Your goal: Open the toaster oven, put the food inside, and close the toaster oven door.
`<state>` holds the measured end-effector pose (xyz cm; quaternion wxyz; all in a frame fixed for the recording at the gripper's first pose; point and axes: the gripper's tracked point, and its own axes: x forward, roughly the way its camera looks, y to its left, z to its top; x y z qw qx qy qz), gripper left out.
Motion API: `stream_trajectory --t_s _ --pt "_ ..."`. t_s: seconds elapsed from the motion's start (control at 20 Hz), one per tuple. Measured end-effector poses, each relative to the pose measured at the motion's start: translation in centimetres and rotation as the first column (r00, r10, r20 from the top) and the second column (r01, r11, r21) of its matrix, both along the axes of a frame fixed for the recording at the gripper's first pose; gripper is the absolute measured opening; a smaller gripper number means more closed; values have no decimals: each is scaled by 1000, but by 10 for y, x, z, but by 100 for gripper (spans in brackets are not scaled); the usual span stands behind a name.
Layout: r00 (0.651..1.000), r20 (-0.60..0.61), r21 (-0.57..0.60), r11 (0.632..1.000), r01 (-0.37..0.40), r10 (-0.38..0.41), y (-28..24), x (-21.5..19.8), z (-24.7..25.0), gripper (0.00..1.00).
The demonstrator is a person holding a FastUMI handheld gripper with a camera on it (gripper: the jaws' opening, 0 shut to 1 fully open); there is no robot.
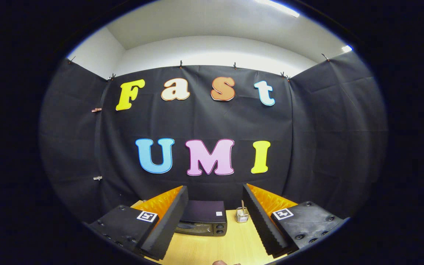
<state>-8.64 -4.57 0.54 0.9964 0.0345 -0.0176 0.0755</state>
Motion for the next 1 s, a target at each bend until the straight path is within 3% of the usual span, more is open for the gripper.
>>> stream_trajectory --t_s 0.55,1.0 --pt "997 -42 68 995 66 -63 -48 -2 -12 97" --pt "998 -26 48 997 60 -59 -49 -1 -13 97"
